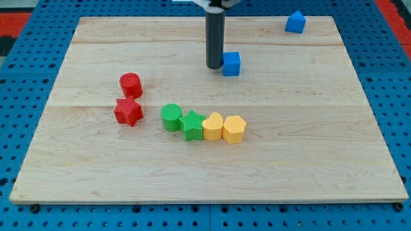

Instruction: Place the blue cube diagonally towards blue triangle

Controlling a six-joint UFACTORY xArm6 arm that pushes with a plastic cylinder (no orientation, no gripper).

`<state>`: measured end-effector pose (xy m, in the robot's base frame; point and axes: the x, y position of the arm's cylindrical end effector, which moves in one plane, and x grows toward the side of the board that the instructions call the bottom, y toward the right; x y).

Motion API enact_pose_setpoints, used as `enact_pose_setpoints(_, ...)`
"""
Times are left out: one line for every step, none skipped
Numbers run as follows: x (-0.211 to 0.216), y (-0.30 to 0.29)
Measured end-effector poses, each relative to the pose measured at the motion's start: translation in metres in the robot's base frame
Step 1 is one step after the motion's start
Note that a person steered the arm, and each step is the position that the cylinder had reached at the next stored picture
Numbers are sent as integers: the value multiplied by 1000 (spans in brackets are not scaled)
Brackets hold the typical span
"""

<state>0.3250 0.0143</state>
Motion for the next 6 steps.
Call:
enact_pose_setpoints(-3,-7)
enact_pose_setpoints(32,-15)
enact_pose_setpoints(39,16)
enact_pose_setpoints(1,43)
enact_pose_setpoints(-34,51)
enact_pose_setpoints(-25,49)
